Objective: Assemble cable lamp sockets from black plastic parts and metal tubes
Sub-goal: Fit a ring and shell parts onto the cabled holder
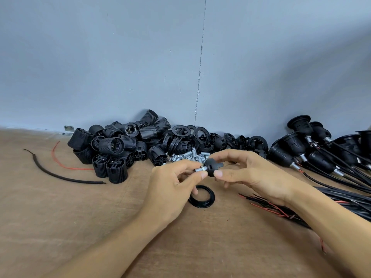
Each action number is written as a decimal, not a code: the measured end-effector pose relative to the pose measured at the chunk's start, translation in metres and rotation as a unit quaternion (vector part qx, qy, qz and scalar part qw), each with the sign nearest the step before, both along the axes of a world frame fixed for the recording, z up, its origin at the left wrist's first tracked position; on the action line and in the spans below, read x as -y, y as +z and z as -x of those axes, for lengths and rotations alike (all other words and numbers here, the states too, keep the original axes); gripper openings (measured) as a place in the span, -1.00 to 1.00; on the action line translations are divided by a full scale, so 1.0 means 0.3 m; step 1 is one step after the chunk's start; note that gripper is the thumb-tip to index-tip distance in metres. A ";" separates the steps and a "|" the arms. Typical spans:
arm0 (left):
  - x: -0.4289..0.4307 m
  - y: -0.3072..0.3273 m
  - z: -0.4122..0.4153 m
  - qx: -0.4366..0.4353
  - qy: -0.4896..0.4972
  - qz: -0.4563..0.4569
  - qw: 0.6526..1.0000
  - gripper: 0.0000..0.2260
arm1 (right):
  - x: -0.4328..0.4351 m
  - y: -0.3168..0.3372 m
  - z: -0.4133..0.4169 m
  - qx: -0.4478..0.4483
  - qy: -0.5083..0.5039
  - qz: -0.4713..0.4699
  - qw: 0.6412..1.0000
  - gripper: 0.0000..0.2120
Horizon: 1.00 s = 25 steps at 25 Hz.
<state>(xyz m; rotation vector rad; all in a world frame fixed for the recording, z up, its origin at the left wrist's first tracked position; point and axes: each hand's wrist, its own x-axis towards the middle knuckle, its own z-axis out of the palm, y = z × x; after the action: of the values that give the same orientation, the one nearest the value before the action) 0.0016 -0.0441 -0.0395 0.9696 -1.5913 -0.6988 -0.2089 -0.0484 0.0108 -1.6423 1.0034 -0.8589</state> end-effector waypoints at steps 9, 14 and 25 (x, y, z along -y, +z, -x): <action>0.000 -0.002 -0.001 -0.008 -0.001 0.001 1.000 -0.89 | -0.006 0.020 -0.002 -0.009 -0.025 -0.002 1.000 -0.57; -0.004 0.003 0.000 -0.010 -0.004 -0.004 1.000 -0.87 | -0.011 0.024 -0.003 -0.017 -0.017 -0.015 1.000 -0.66; -0.026 0.014 0.007 0.013 -0.011 0.030 0.999 -0.81 | -0.027 0.002 -0.056 -0.097 -0.114 -0.043 0.988 -0.41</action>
<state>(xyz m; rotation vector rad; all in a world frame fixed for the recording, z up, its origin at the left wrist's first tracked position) -0.0005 -0.0364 -0.0351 0.9218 -1.6394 -0.6522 -0.1921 -0.0403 0.0115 -1.5779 1.3664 -0.8034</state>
